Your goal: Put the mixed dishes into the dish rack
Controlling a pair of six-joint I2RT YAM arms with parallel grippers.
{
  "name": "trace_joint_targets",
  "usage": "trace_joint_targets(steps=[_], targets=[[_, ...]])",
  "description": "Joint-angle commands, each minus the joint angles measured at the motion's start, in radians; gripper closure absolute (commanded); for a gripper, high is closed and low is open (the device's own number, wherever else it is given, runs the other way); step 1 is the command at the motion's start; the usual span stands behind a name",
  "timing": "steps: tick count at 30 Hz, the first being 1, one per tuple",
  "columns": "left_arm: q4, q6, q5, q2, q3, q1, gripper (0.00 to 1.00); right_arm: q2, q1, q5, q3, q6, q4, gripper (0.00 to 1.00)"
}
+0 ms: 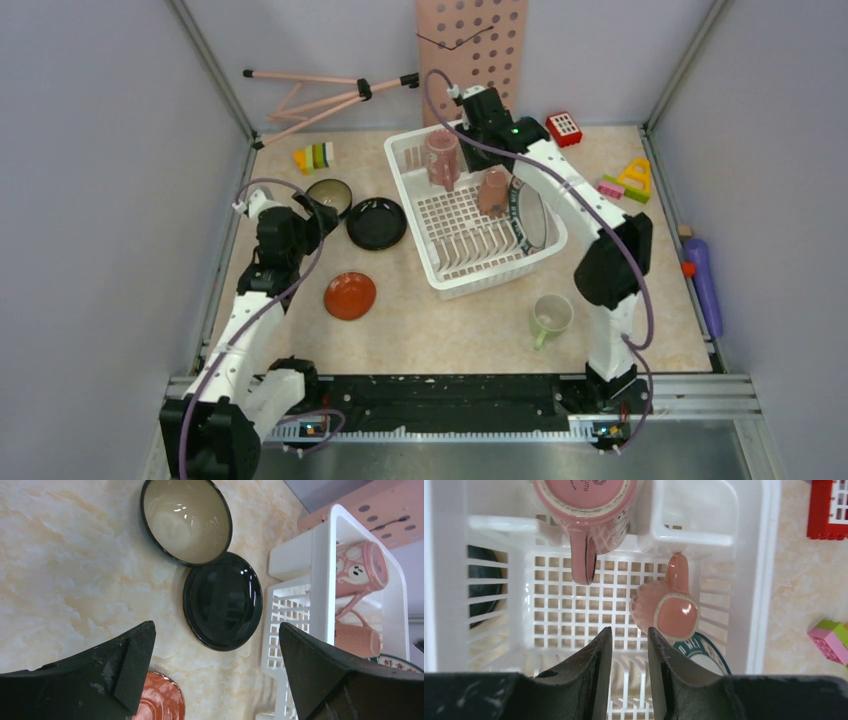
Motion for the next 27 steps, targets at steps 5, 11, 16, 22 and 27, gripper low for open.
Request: trace_joint_targets(steps=[5, 11, 16, 22, 27], targets=[[-0.071, -0.07, 0.031, 0.175, 0.167, 0.112, 0.02, -0.412, -0.004, -0.078, -0.388, 0.085, 0.251, 0.58], [-0.168, -0.166, -0.074, 0.267, 0.228, 0.178, 0.04, -0.592, -0.011, -0.103, -0.676, 0.171, 0.424, 0.5], [-0.196, -0.152, -0.092, 0.335, 0.278, 0.217, 0.04, -0.719, -0.014, -0.133, -0.785, 0.195, 0.472, 0.35], [-0.16, -0.151, -0.096, 0.368, 0.284, 0.244, 0.02, -0.806, -0.019, -0.141, -0.811, 0.213, 0.424, 0.14], [-0.139, -0.128, -0.084, 0.444, 0.323, 0.251, 0.02, -0.885, -0.02, -0.129, -0.872, 0.229, 0.441, 0.1]])
